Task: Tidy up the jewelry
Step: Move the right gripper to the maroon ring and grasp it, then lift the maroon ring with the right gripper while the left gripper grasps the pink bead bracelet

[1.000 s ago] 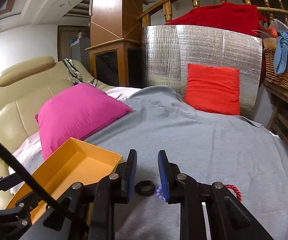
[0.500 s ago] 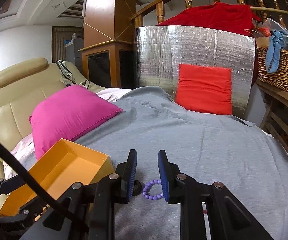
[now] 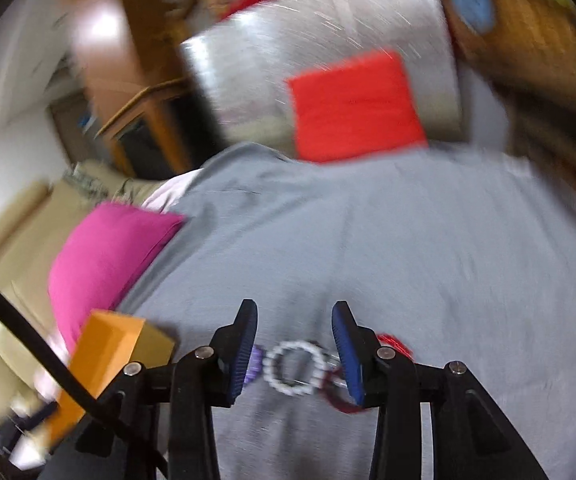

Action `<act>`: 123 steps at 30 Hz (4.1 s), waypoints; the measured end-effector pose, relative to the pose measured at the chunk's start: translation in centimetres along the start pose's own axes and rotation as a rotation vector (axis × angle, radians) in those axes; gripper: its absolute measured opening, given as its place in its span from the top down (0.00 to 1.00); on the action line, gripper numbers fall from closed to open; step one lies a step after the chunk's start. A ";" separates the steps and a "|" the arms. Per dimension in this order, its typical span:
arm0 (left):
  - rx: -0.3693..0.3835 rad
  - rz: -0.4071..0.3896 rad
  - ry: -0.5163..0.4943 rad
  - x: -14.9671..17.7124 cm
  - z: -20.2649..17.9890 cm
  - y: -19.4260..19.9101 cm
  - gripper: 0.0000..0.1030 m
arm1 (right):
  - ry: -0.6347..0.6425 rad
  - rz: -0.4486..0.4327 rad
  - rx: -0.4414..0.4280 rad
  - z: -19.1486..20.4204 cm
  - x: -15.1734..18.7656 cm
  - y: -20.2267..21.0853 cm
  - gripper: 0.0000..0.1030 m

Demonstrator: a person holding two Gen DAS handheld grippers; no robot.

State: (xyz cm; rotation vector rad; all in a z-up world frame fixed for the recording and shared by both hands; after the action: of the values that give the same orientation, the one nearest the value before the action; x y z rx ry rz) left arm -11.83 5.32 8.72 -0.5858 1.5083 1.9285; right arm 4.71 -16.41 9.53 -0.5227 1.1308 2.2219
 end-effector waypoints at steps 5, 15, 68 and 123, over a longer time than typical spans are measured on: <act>0.087 0.029 -0.025 -0.7 -2.8 -2.0 0.44 | -0.257 0.107 0.000 -8.2 -2.0 -0.9 0.59; 0.164 0.113 -0.012 -0.1 -5.4 -5.3 0.44 | -0.231 0.284 0.028 -8.9 0.4 -4.1 0.62; 0.439 0.113 -0.414 -10.9 -17.4 -17.2 0.76 | -0.516 0.229 0.187 -17.5 -0.6 -3.0 0.94; 0.585 0.079 -0.529 -4.6 -21.6 -11.1 0.73 | -0.473 0.176 0.142 -15.2 -0.9 -2.6 0.94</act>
State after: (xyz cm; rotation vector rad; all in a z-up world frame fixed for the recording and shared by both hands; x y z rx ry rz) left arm -1.37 -14.72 -1.40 0.2282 1.6289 1.4215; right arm 8.31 -27.98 -0.04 0.1656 1.0946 2.2229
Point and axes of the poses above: each gripper's, at about its wrist camera, not at the fingertips, and y roughly against the way its jaws point, z to its left, x to its underside, the point moved 5 cm from there along -y, roughly the way its jaws point, and after that the axes turned 15 degrees about -y, right-handed, at the moved point
